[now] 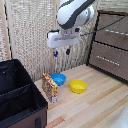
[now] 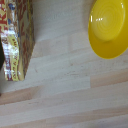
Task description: Position your gripper near the granola bar, please. Lightly grip the granola bar with your gripping tool. Relocate your gripper along with the granola bar toward the leading division of the caddy with caution. Gently release the granola bar into the leading division of the caddy.
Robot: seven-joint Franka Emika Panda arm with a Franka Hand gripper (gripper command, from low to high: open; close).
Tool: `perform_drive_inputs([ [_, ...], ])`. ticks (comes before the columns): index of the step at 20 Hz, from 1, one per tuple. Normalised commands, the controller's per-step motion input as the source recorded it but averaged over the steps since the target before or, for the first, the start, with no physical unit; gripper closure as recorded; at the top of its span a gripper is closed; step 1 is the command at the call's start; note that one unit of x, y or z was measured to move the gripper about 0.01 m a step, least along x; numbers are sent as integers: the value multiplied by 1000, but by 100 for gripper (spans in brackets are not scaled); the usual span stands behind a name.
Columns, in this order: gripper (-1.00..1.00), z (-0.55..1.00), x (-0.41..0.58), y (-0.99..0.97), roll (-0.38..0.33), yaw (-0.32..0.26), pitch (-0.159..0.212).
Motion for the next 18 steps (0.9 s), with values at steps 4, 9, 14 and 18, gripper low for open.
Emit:
perform_drive_inputs([
  [4, -100, -302, 60, 715, -118, -52, 25],
  [9, -100, -295, 65, 810, -124, -54, 0],
  [14, -100, -389, 135, 557, -131, -26, 19],
  [18, -100, -604, 165, 338, -169, 31, 58],
])
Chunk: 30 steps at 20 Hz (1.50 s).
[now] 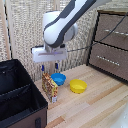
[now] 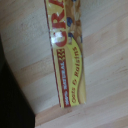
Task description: Position your gripper near the granola bar, please. Lightly grip the granola bar with your gripping tool. Relocate your gripper along with the granola bar toward the leading division of the caddy with caution. Gently release the granola bar into the leading division of the caddy.
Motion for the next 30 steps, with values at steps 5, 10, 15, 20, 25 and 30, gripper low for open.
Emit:
perform_drive_inputs([
  [5, -100, -563, 71, 274, -172, 59, 7],
  [10, -100, -474, -22, 84, -164, 49, -24],
  [15, 100, -166, 78, 31, -60, 49, -2],
  [20, 100, 0, -1, 123, -5, -4, -5],
  [25, 100, 0, 0, 67, -1, 17, -3],
  [30, 100, 21, 29, 33, 0, 7, 0],
])
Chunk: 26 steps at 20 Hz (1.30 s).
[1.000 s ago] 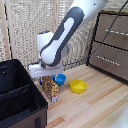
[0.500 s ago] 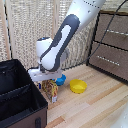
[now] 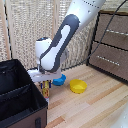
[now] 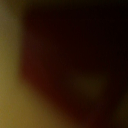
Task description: Position your gripper near the granola bar, please. Lightly grip the granola bar with your gripping tool. Relocate your gripper along with the granola bar toward the leading division of the caddy with caution. Gently release the granola bar into the leading division of the caddy.
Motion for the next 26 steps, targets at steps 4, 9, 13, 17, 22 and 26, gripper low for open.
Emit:
perform_drive_inputs([
  [4, 100, 331, 131, 71, 0, 0, 32],
  [9, 100, 965, 67, 47, -7, -11, 51],
  [13, 100, 936, 9, 81, -28, -96, 30],
  [17, 100, 590, -31, 31, 11, -272, 20],
  [22, 100, 615, -188, -1, 33, -282, 21],
  [26, 100, 556, -150, 49, 96, -250, 5],
])
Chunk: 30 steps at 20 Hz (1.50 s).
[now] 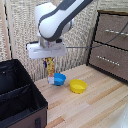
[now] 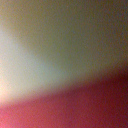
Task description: Position your gripper near the granola bar, please. Lightly grip the granola bar with your gripping tool. Relocate your gripper along with the granola bar toward the leading division of the caddy with caution. Gently release the granola bar into the leading division of the caddy.
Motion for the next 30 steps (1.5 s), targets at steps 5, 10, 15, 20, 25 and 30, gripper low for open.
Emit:
perform_drive_inputs([
  [5, 100, 659, -73, 43, 111, -287, -26],
  [10, 100, 717, -72, 5, 85, -315, -43],
  [15, 100, 676, -82, 51, 105, -288, -34],
  [20, 100, 471, -159, 439, 37, -141, 12],
  [25, 100, 342, -301, 759, -1, -8, 64],
  [30, 100, 274, -297, 810, 0, 0, 89],
])
